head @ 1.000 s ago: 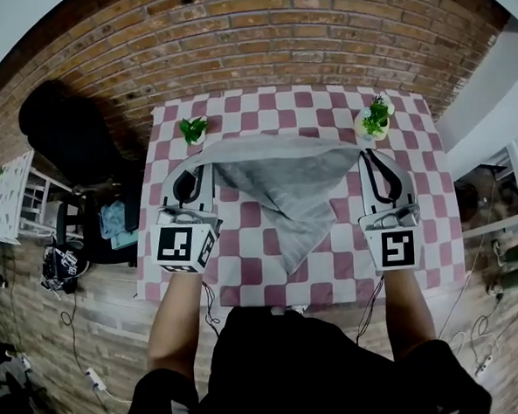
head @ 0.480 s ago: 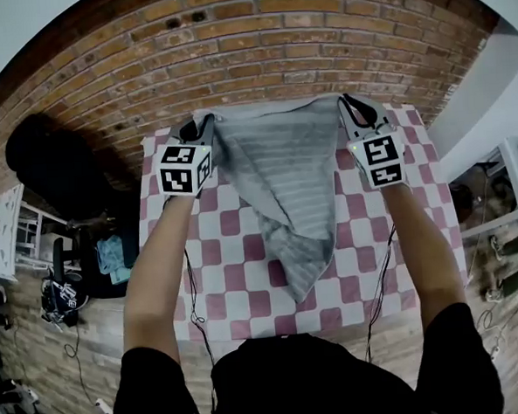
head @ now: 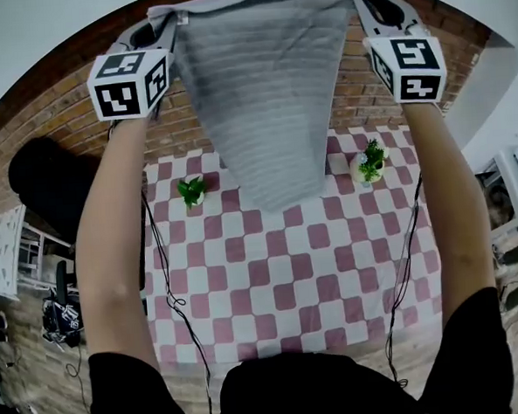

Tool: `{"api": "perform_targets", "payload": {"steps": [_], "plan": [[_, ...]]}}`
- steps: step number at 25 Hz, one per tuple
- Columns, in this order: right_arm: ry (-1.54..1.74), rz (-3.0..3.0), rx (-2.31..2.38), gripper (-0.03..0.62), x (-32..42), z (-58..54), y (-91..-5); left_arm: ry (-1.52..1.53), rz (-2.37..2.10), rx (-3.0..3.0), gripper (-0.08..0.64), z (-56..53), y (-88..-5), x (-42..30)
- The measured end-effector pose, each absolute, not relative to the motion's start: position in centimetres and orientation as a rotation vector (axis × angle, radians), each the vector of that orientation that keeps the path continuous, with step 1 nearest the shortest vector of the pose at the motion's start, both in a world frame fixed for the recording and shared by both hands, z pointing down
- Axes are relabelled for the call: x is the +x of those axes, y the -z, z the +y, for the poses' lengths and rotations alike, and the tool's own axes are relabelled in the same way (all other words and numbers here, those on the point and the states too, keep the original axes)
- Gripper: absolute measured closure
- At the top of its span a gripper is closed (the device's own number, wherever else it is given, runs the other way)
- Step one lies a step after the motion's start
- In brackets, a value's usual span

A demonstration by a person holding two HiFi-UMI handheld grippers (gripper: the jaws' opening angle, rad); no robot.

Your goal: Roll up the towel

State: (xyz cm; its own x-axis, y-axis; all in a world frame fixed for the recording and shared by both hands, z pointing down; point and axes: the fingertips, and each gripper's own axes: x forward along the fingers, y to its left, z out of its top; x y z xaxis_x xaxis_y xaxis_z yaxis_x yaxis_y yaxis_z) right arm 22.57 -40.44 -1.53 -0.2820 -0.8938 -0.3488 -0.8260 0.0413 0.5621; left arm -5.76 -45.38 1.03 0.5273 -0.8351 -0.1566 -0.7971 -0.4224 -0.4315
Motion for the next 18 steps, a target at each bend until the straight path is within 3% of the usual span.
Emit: {"api": "perform_targets", "payload": {"steps": [7, 18], "plan": [[1.234, -2.372, 1.816, 0.565, 23.3, -29.2, 4.3, -0.054, 1.093, -2.157, 0.552, -34.6, 3.4, -5.2], [0.678, -2.683, 1.378, 0.565, 21.1, -13.5, -20.5, 0.126, 1.028, -2.5, 0.552, -17.9, -21.9, -5.9]]}}
